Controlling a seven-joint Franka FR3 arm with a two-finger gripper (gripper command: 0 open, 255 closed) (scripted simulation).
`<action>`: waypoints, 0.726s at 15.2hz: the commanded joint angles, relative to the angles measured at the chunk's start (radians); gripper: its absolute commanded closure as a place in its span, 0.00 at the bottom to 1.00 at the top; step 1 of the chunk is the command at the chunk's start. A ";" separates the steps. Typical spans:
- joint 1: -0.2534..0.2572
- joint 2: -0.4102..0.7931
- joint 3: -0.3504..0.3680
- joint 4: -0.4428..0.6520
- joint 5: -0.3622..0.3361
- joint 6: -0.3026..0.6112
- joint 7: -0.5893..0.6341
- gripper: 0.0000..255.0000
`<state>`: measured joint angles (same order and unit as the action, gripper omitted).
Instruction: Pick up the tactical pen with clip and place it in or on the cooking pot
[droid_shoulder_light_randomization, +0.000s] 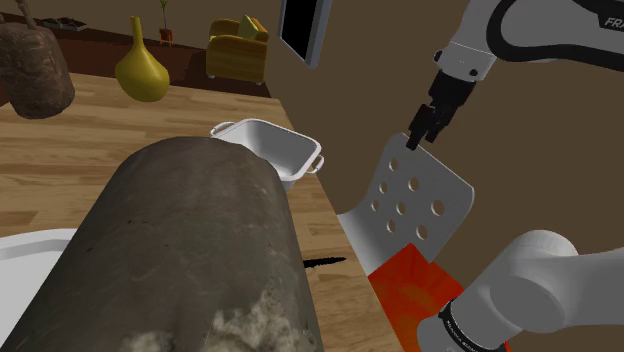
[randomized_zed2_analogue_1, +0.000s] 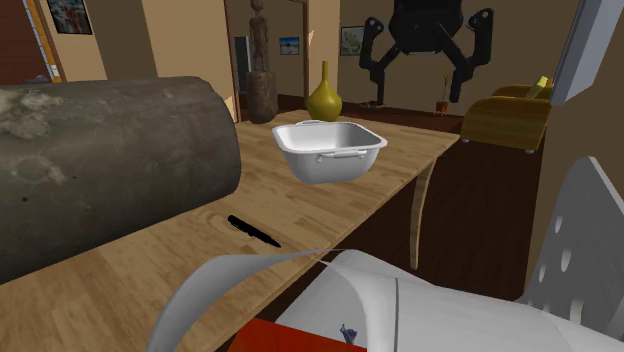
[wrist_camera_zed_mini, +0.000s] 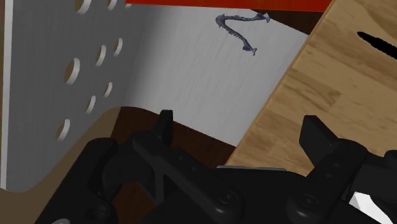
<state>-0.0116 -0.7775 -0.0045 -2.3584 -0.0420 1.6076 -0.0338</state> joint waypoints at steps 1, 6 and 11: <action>0.000 0.000 0.000 0.000 0.000 0.000 0.000 0.00; 0.092 0.081 0.037 -0.050 0.018 0.098 -0.105 0.00; 0.182 0.160 0.079 -0.096 0.036 0.192 -0.208 0.00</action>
<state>0.1525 -0.6382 0.0663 -2.4502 -0.0092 1.7809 -0.2185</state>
